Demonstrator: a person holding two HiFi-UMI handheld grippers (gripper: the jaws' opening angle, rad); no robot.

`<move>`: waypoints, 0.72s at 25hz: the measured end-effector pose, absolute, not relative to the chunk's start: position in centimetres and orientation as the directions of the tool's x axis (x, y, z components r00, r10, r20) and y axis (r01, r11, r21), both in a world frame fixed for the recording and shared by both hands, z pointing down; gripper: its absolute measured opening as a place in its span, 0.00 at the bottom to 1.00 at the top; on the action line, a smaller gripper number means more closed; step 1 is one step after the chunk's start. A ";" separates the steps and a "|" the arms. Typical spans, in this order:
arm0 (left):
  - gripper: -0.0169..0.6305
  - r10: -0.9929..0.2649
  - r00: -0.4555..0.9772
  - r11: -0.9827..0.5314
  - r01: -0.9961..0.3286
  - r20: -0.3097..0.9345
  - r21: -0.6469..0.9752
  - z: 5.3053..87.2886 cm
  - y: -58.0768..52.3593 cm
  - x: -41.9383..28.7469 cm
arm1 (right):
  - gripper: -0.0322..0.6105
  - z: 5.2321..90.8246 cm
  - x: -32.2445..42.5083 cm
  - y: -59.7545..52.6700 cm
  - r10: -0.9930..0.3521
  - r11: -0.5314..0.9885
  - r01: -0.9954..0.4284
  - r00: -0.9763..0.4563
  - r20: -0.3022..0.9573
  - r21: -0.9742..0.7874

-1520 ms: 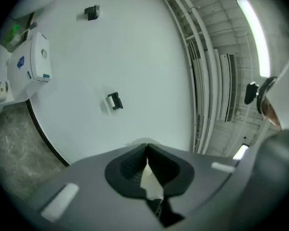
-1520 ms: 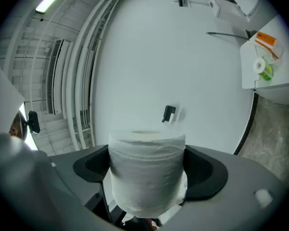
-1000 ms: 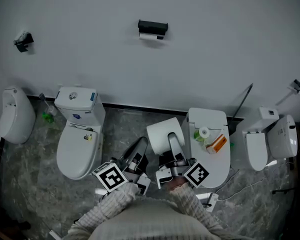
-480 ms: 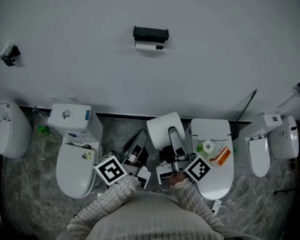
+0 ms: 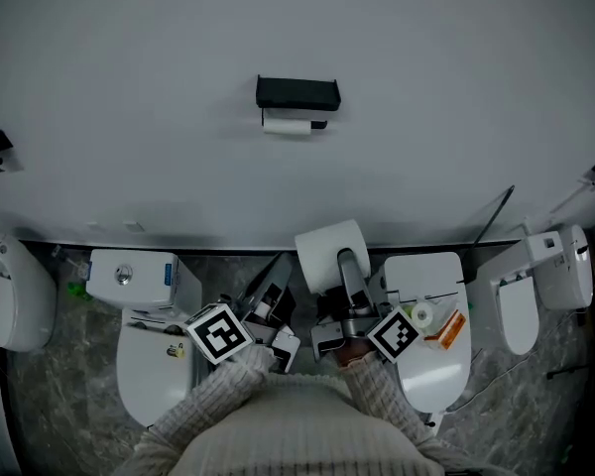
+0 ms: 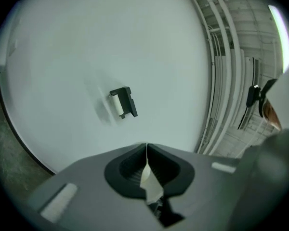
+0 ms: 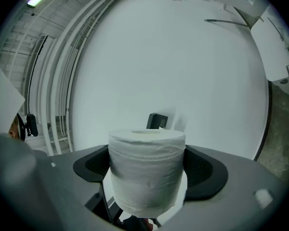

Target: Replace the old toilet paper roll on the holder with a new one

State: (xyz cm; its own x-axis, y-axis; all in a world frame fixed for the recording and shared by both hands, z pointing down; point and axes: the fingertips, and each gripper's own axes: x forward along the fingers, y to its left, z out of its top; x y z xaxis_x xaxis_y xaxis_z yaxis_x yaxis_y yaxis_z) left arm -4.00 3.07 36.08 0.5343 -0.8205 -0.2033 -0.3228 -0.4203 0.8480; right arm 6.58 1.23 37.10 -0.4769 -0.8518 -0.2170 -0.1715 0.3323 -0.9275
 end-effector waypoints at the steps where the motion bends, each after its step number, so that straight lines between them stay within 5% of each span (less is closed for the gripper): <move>1: 0.02 -0.818 0.541 -0.413 -0.313 -0.197 0.856 36.4 2.5 -4.0 | 0.76 37.4 6.6 0.7 -0.856 0.321 -0.172 -0.475 -0.207 -0.931; 18: 0.02 -0.853 0.488 -0.369 -0.312 -0.186 0.876 37.0 -8.5 -4.9 | 0.76 38.8 5.6 -11.3 -0.831 0.277 -0.131 -0.530 -0.169 -0.952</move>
State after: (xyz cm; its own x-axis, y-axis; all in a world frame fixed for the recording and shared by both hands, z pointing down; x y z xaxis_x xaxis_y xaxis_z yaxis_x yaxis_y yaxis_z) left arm -4.85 -8.51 37.00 0.4875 -0.8532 -0.1856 -0.3118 -0.3687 0.8757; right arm 5.58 -11.26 38.77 -0.5297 -0.8311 -0.1694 -0.1307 0.2773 -0.9518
